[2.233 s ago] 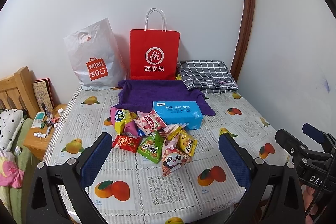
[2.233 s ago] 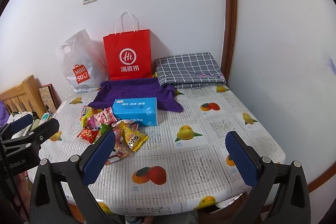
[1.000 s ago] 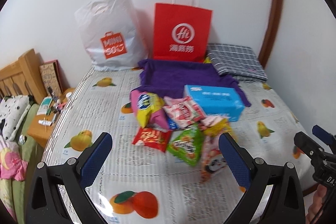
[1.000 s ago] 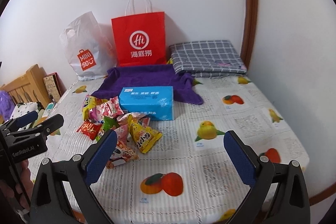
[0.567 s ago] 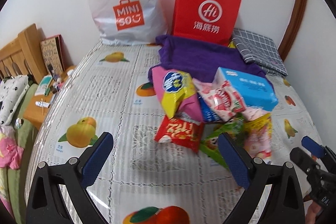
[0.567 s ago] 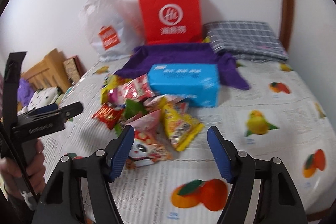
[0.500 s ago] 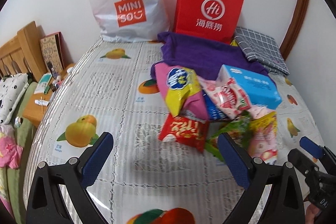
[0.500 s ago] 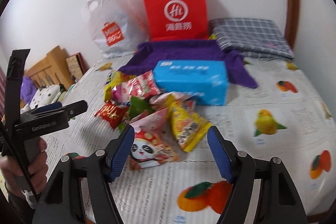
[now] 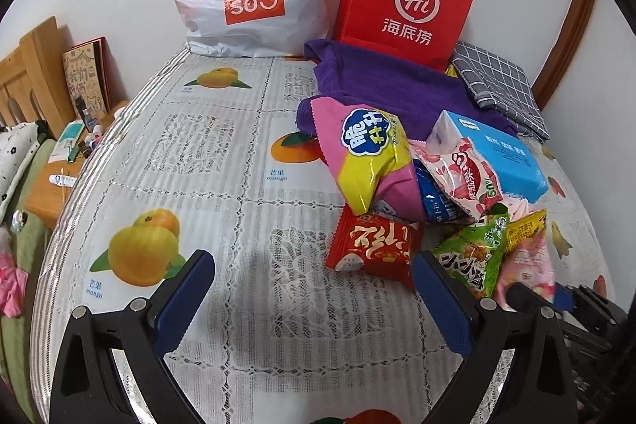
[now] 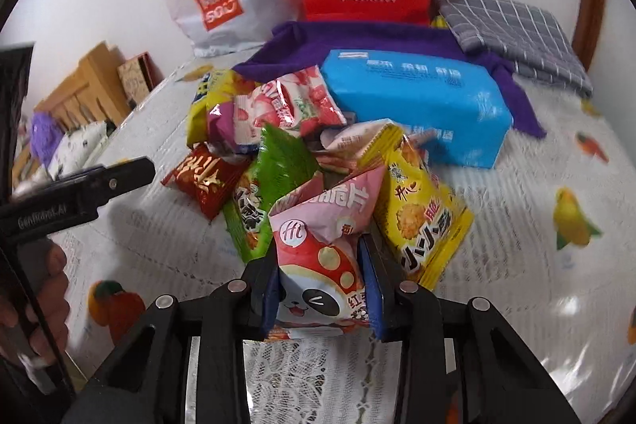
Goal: Organize snacks
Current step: 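Grasp the pink-and-yellow chips bag with the left tool, then carry the chips bag in the left tool while the right tool carries the panda bag to the towel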
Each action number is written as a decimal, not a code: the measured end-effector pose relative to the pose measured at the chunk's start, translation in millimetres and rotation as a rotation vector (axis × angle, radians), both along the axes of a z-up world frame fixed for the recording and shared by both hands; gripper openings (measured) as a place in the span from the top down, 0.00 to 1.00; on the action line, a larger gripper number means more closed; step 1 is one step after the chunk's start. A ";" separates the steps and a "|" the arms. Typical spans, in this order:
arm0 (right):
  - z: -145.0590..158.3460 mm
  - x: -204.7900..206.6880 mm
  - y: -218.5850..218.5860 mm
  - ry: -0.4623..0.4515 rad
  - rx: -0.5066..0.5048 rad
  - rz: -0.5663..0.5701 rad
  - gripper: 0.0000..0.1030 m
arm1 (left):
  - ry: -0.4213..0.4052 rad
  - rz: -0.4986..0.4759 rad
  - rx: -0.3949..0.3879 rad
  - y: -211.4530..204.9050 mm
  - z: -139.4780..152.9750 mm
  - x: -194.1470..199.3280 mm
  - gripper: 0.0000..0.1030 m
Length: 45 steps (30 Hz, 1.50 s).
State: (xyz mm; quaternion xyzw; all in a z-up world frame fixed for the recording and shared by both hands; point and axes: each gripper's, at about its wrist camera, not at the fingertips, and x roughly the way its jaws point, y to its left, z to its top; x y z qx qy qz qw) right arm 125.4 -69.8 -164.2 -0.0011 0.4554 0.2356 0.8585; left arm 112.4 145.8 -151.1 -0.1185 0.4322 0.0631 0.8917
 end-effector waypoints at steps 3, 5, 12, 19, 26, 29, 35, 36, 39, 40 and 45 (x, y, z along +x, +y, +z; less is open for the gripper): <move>14.8 -9.4 -7.5 -0.023 0.056 0.035 0.65 | -0.001 -0.011 -0.001 -4.0 0.0 4.5 0.03; 22.5 -13.3 -14.3 -0.042 0.066 0.028 0.65 | -0.004 -0.015 -0.002 -7.4 0.7 8.6 0.03; 44.2 -8.6 -65.0 -0.123 0.034 -0.088 0.65 | -0.011 -0.009 0.009 -12.2 5.5 29.5 0.06; 26.4 26.0 -113.8 -0.105 -0.018 -0.188 0.65 | -0.017 0.021 -0.014 -9.2 6.7 56.5 0.09; -2.3 51.8 -123.6 -0.045 0.008 -0.177 0.65 | 0.005 0.025 -0.040 -11.5 -2.1 91.9 0.21; -10.8 57.5 -121.7 -0.026 0.011 -0.164 0.65 | 0.033 0.017 -0.074 -12.3 -9.2 103.5 0.33; -14.1 63.6 -124.6 -0.019 0.035 -0.153 0.65 | 0.029 0.011 -0.101 -14.7 -15.5 108.9 0.55; -14.0 63.7 -124.4 -0.019 0.032 -0.151 0.65 | 0.029 0.012 -0.090 -15.7 -14.9 107.9 0.58; -11.4 60.5 -124.5 -0.023 0.021 -0.153 0.65 | 0.028 0.013 -0.085 -13.7 -9.8 100.7 0.60; -8.9 57.3 -125.2 -0.029 0.019 -0.155 0.65 | 0.021 0.024 -0.088 -11.3 -5.9 95.8 0.60; 4.1 44.6 -129.4 -0.040 0.032 -0.164 0.65 | -0.012 0.070 -0.035 -3.5 17.1 71.0 0.60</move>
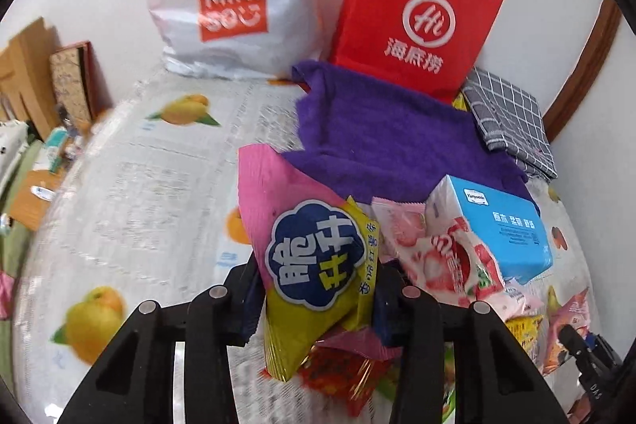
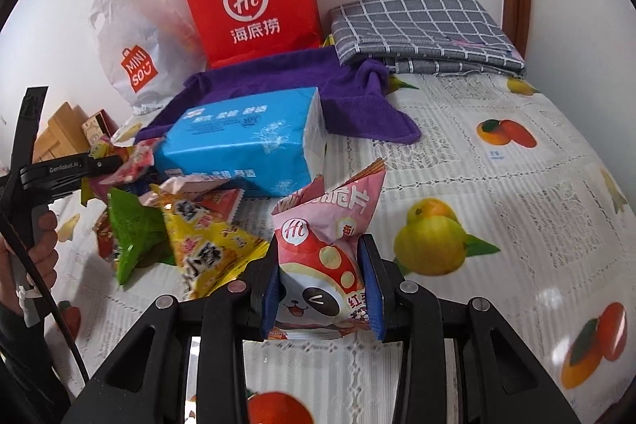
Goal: Organize snacks
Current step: 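Carry the chips bag in the left tool while the right tool carries the panda bag to the towel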
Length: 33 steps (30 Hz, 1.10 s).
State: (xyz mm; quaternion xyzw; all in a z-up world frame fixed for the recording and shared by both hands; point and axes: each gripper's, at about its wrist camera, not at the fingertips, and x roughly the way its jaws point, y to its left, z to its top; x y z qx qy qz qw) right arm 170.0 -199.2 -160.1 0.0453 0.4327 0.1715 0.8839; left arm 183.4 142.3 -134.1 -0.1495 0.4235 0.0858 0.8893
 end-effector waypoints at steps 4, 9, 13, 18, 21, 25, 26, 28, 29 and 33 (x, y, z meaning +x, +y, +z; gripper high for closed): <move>13.5 -13.8 2.0 -0.020 -0.008 -0.004 0.65 | -0.034 0.011 -0.022 7.2 17.3 -24.6 0.60; 24.6 -29.3 7.5 -0.021 -0.012 -0.011 0.65 | -0.066 -0.018 -0.037 -0.6 34.3 -54.1 0.60; 37.9 -41.3 12.8 -0.037 -0.015 -0.005 0.65 | -0.075 -0.043 -0.033 -12.6 45.7 -68.3 0.60; 55.5 -52.5 16.1 -0.055 -0.014 -0.007 0.65 | -0.089 -0.095 -0.059 -33.5 59.1 -79.7 0.60; 63.0 -53.9 17.0 -0.054 -0.022 -0.010 0.65 | -0.092 -0.125 -0.061 -50.0 66.4 -80.4 0.60; 72.0 -52.7 14.6 -0.043 -0.008 -0.009 0.65 | -0.099 -0.164 -0.050 -71.1 74.5 -79.6 0.60; 73.3 -51.9 13.8 -0.042 -0.006 -0.009 0.65 | -0.103 -0.171 -0.049 -75.9 76.9 -79.3 0.60; 77.6 -50.6 12.0 -0.044 -0.001 -0.009 0.65 | -0.108 -0.186 -0.050 -83.5 80.6 -77.3 0.60; 79.2 -50.4 11.4 -0.045 0.003 -0.007 0.65 | -0.109 -0.194 -0.050 -86.7 82.3 -76.2 0.60; 87.2 -45.6 9.6 -0.049 0.033 0.013 0.65 | -0.112 -0.217 -0.049 -99.6 89.1 -69.8 0.60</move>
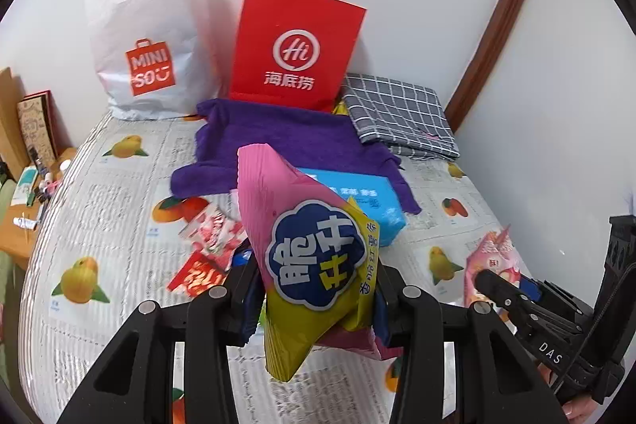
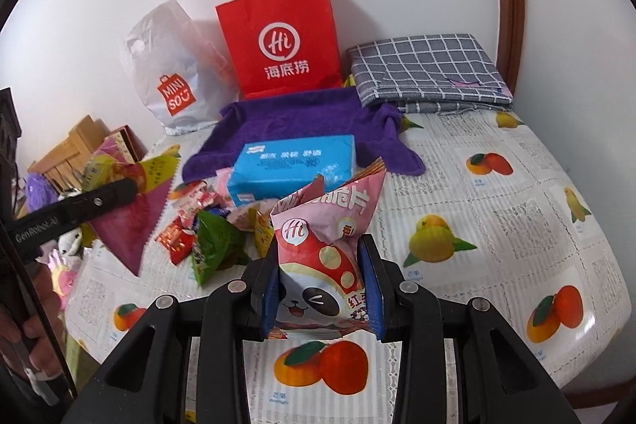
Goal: Organize snacks
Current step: 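Carry the chips bag in the left tool while the right tool carries the panda bag to the towel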
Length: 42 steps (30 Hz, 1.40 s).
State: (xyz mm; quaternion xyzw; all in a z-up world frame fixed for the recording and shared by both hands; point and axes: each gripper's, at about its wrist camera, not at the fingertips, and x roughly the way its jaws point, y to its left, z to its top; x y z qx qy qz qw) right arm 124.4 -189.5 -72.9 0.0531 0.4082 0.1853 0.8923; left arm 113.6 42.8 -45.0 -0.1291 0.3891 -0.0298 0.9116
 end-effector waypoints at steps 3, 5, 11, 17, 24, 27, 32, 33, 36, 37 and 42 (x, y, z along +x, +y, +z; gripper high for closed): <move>7.1 5.5 2.2 -0.010 -0.008 0.007 0.65 | 0.000 -0.013 0.004 -7.3 4.3 7.9 0.60; 12.1 10.5 3.1 -0.018 -0.009 0.007 0.65 | 0.001 -0.021 0.009 -10.0 5.8 12.9 0.60; 23.8 29.1 5.6 -0.034 -0.008 0.007 0.65 | 0.011 -0.035 0.006 -12.0 9.8 34.6 0.60; 30.7 50.7 10.4 -0.039 -0.004 0.003 0.65 | 0.000 -0.062 0.019 -13.6 16.2 53.7 0.60; 35.8 80.7 26.3 -0.043 -0.020 0.015 0.65 | -0.012 -0.076 0.029 -10.6 19.9 83.9 0.60; 40.7 92.4 33.2 -0.055 -0.021 0.025 0.65 | -0.020 -0.079 0.038 -9.0 23.2 96.7 0.60; 50.7 118.1 44.0 -0.071 -0.029 0.040 0.65 | -0.032 -0.079 0.047 -7.0 27.7 119.9 0.60; 52.9 123.2 45.8 -0.075 -0.031 0.041 0.65 | -0.033 -0.079 0.049 -6.8 28.6 124.7 0.60; 59.4 139.4 51.3 -0.088 -0.032 0.047 0.65 | -0.038 -0.083 0.044 -4.7 30.5 140.4 0.60; 61.1 144.6 52.9 -0.092 -0.032 0.050 0.65 | -0.039 -0.083 0.044 -3.7 31.3 144.8 0.60; 66.5 173.2 61.6 -0.106 -0.029 0.063 0.65 | -0.047 -0.058 0.054 7.3 34.9 167.0 0.60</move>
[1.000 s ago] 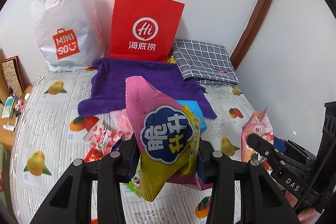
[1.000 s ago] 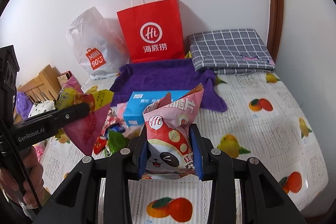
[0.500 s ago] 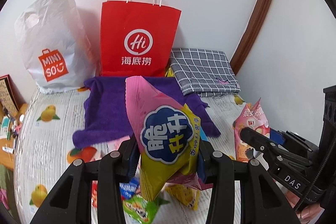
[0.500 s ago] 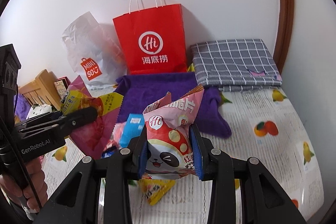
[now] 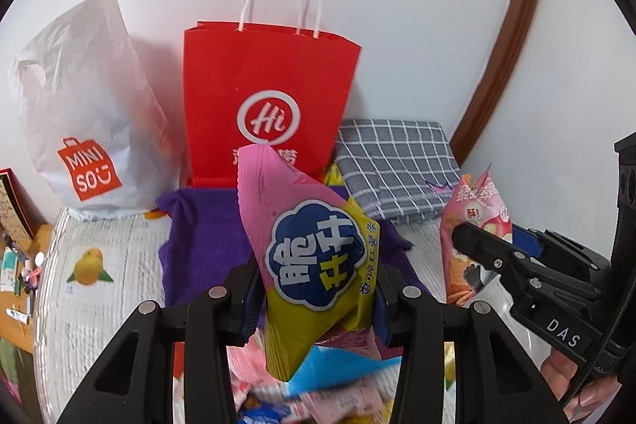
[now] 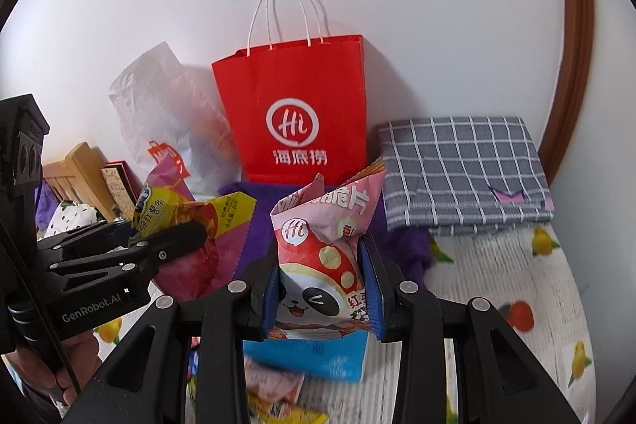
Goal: Organize snacks
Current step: 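Carry the chips bag in the left tool while the right tool carries the panda bag to the towel, then open the right tool over the towel while the left tool releases the chips bag there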
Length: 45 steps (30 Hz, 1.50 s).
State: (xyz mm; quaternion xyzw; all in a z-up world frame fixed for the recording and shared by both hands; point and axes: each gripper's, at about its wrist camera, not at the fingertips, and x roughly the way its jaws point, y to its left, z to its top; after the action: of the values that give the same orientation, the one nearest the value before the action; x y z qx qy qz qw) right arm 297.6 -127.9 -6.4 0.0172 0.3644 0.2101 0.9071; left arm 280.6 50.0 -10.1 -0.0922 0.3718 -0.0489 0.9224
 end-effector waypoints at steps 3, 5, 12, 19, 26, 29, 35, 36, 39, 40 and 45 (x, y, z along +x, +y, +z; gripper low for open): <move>0.9 16.0 4.4 -0.004 0.006 0.011 0.65 | 0.005 0.022 0.006 10.7 -2.2 14.4 0.60; -0.7 27.2 7.6 -0.002 0.014 0.014 0.65 | 0.011 0.032 0.011 18.0 -6.2 21.9 0.60; -21.9 60.5 23.3 0.021 0.005 0.024 0.65 | 0.067 0.080 0.024 46.1 -28.4 50.6 0.60; -31.5 82.6 33.0 0.053 -0.030 0.063 0.65 | 0.086 0.101 0.015 62.3 -38.3 74.7 0.60; -47.8 107.2 24.0 0.068 -0.045 0.053 0.65 | 0.110 0.119 0.008 73.6 -58.8 89.3 0.60; -63.5 120.6 21.3 0.112 -0.049 0.047 0.65 | 0.156 0.126 -0.007 77.6 -73.6 96.1 0.60; -85.5 134.8 19.7 0.184 -0.051 0.061 0.65 | 0.184 0.125 0.004 75.9 -85.3 100.3 0.60; -89.6 136.6 21.0 0.200 -0.051 0.065 0.65 | 0.191 0.126 0.011 75.5 -88.5 101.4 0.60; -105.0 142.2 27.7 0.238 -0.070 0.077 0.65 | 0.226 0.144 0.029 76.1 -97.6 105.8 0.60; -109.2 143.4 29.8 0.248 -0.078 0.078 0.65 | 0.236 0.153 0.030 76.9 -100.5 106.9 0.60; -132.8 151.8 39.4 0.320 -0.119 0.078 0.65 | 0.271 0.171 0.039 80.2 -113.5 110.9 0.60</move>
State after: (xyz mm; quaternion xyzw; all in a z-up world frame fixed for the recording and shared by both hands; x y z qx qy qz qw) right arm 449.4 -88.5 -139.2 -0.0175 0.5165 0.2175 0.8280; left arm 391.5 130.2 -123.6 -0.1115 0.4847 0.0499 0.8661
